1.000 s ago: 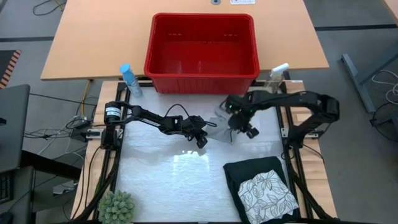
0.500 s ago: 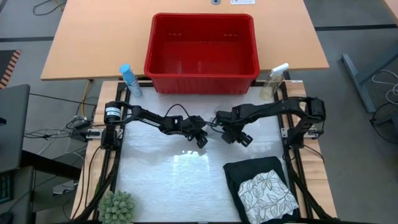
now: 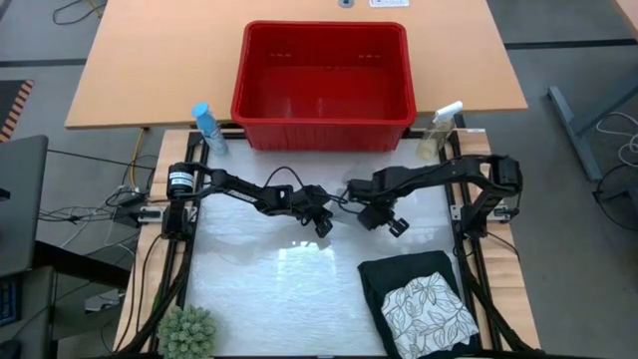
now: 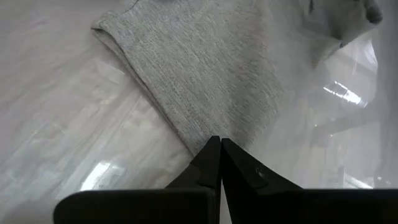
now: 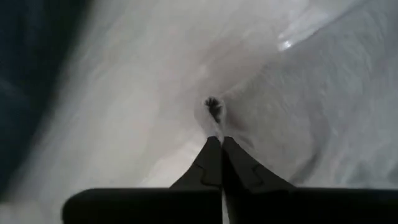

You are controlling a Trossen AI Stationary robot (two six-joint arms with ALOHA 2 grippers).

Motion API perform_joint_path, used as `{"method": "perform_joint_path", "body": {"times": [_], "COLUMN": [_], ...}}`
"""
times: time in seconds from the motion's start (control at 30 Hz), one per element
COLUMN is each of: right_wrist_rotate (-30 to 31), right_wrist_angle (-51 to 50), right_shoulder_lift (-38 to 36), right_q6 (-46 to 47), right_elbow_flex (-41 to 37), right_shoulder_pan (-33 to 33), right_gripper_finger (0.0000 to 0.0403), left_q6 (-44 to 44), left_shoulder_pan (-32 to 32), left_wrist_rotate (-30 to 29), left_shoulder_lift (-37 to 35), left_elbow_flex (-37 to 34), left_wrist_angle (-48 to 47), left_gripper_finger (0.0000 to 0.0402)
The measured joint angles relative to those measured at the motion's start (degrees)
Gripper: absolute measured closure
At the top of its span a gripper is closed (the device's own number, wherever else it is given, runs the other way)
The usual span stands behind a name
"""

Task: Fold laundry
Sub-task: Fold the gray boxer shorts

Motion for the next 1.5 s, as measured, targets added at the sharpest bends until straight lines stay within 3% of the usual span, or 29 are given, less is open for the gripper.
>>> {"method": "perform_joint_path", "body": {"times": [0.07, 0.27, 0.5, 0.73, 0.93, 1.17, 1.5], "right_wrist_rotate": [-0.2, -5.1, -7.5, -15.3, -15.6, -4.9, 7.7], "right_wrist_angle": [-0.9, -5.0, -7.4, -10.0, -4.6, 27.1, 26.0], "right_shoulder_lift": [-0.9, -3.2, -5.2, -6.3, -10.6, -15.5, -14.0], "right_q6": [2.9, 13.8, 20.6, 26.7, 32.1, 52.4, 60.1], "right_elbow_flex": [0.0, 0.0, 0.0, -0.1, -3.3, -17.8, -18.4], "right_shoulder_pan": [0.3, 0.3, 2.1, 4.7, 8.5, 14.8, 18.2], "right_gripper_finger": [0.0384, 0.0340, 0.0343, 0.0325, 0.0300, 0.0278, 0.0183], "left_q6": [-0.1, -0.1, -0.7, -1.4, -2.2, -4.5, -5.2], "left_shoulder_pan": [0.0, 0.0, 0.0, 0.0, 0.0, 0.0, 0.0], "left_wrist_rotate": [0.6, 2.9, 3.7, 6.5, 6.5, 7.9, 7.9], "left_shoulder_lift": [0.0, 0.0, 0.0, 0.0, 0.0, 0.0, 0.1], "left_elbow_flex": [0.0, 0.0, 0.0, 0.0, 0.0, 0.0, -0.1], "left_wrist_angle": [-0.1, -0.1, -0.1, -0.2, -0.2, 0.0, 1.8], "left_gripper_finger": [0.0401, 0.0401, 0.0401, 0.0401, 0.0401, 0.0401, 0.0401]}}
